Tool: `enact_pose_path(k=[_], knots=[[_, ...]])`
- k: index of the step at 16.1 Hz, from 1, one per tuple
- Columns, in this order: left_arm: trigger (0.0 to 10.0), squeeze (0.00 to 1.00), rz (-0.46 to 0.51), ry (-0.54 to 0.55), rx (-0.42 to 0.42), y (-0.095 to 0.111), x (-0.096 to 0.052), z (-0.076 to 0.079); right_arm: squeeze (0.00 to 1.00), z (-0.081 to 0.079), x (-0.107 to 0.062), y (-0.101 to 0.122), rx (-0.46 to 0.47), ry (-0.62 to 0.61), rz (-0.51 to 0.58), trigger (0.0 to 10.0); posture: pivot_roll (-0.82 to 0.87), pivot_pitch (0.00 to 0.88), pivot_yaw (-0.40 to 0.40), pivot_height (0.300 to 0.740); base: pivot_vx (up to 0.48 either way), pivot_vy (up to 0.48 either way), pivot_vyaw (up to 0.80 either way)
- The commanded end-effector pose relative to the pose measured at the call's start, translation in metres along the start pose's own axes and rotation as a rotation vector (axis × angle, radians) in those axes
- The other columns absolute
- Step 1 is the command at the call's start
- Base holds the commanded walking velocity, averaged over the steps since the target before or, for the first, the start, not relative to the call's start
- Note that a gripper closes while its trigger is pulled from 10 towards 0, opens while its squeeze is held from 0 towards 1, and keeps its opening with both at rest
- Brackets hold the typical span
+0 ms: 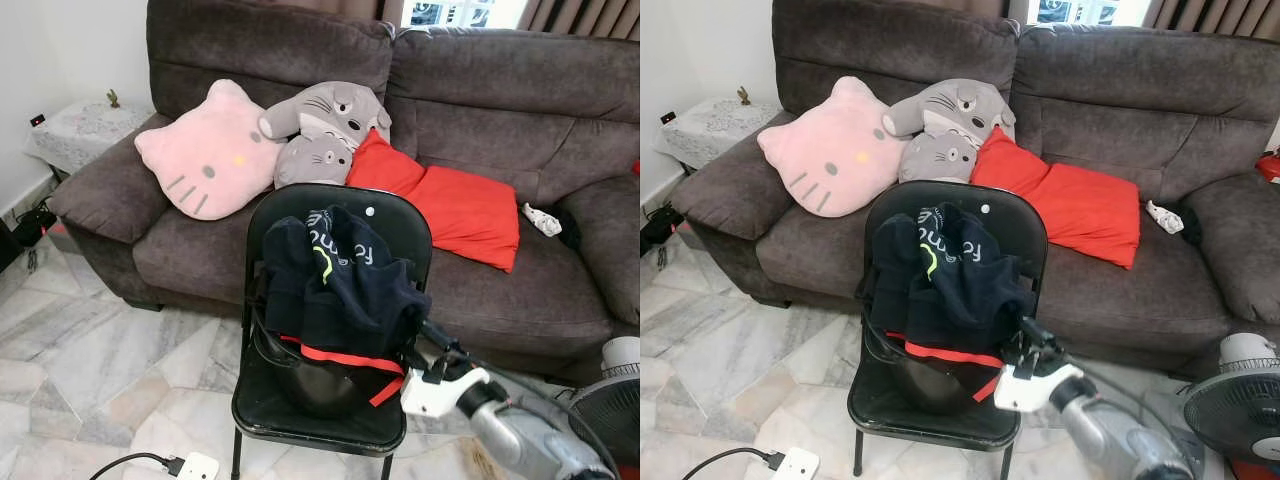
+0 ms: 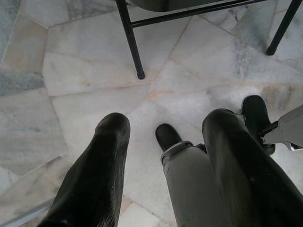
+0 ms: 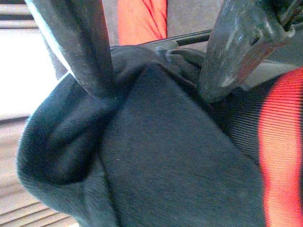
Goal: Hang hanger
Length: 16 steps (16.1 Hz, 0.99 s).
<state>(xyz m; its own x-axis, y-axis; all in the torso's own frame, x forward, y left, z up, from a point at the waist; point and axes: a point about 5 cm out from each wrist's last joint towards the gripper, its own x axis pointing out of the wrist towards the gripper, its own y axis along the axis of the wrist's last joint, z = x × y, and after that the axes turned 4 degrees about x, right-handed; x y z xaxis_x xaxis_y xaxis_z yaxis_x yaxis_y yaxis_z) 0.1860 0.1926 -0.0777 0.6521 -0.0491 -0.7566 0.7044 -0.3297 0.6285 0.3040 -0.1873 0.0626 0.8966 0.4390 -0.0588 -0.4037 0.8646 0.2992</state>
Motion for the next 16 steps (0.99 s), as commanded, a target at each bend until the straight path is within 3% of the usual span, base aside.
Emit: enact_pose_path(k=[1,4,9,13,16], knots=[[10.0,0.00,-0.015,0.007,0.004,-0.004,-0.001,-0.001,0.00,0.004,0.001,-0.002,-0.003,0.000,0.003,10.0,-0.12,0.085,-0.010,0.740,0.000,0.000,0.00],[10.0,0.00,-0.016,0.010,0.005,-0.005,-0.001,-0.002,0.00,0.004,0.006,0.005,0.006,0.018,0.059,10.0,-0.12,0.085,-0.011,0.740,0.000,0.000,0.00],[10.0,0.00,-0.016,0.011,0.008,-0.005,-0.001,-0.001,0.00,-0.011,0.002,0.018,0.086,0.112,0.128,10.0,-0.12,0.086,-0.010,0.740,0.000,0.000,0.00],[10.0,0.00,-0.016,0.013,0.009,-0.005,-0.001,-0.002,0.00,-0.011,0.002,0.018,0.096,0.137,0.140,10.0,-0.12,0.085,-0.012,0.740,0.000,0.000,0.00],[10.0,0.00,-0.016,0.014,0.009,-0.005,-0.001,-0.002,0.00,-0.002,0.004,0.007,0.055,0.089,0.074,10.0,-0.12,0.085,-0.010,0.740,0.000,0.000,0.00]])
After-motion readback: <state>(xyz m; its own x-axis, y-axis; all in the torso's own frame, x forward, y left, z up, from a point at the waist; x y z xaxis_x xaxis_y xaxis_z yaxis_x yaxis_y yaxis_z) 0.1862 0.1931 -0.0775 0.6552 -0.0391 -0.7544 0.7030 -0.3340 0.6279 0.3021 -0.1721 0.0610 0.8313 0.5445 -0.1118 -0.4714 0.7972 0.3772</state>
